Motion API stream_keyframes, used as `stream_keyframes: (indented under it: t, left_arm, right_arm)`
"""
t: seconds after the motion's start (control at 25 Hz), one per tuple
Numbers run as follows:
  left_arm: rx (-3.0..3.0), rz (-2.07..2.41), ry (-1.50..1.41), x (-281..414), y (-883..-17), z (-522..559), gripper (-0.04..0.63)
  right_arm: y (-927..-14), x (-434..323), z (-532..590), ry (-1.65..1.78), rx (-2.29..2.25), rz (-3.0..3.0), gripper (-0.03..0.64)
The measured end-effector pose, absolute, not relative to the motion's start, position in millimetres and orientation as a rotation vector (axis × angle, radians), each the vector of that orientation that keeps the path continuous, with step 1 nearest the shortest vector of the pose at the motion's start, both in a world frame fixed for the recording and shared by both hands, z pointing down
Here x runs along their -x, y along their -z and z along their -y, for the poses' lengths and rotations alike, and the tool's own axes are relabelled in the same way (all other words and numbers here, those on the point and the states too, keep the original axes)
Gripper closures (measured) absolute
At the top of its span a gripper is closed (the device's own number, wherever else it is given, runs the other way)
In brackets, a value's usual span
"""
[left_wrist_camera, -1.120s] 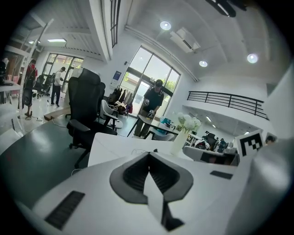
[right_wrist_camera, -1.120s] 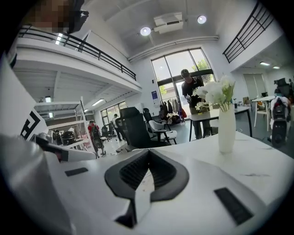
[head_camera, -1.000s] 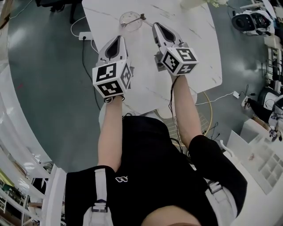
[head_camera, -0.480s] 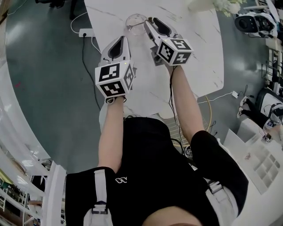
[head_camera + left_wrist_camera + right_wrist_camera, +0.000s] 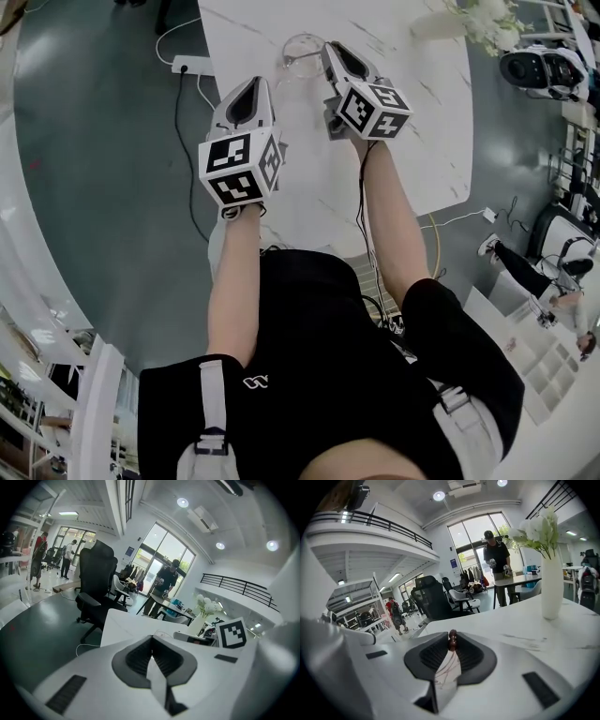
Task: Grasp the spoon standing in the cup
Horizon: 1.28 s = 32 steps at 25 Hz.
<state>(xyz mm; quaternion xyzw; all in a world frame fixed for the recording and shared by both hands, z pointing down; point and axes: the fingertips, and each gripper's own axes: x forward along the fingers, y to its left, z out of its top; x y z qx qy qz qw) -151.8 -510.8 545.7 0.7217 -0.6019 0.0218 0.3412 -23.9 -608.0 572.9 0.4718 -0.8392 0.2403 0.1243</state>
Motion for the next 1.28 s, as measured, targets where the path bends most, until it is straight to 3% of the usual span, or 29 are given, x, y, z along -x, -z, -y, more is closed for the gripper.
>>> stream_keyframes:
  t: [0.68, 1.28]
  left_arm:
    - [-1.942, 1.672, -0.035, 151, -490, 480, 0.580]
    - [-2.039, 1.793, 0.039, 130, -417, 403, 0.580]
  right_arm:
    - [-471, 15, 576, -0.562, -1.482, 2.630, 0.571]
    - [-364, -31, 476, -0.393, -1.630, 2.785, 0.571]
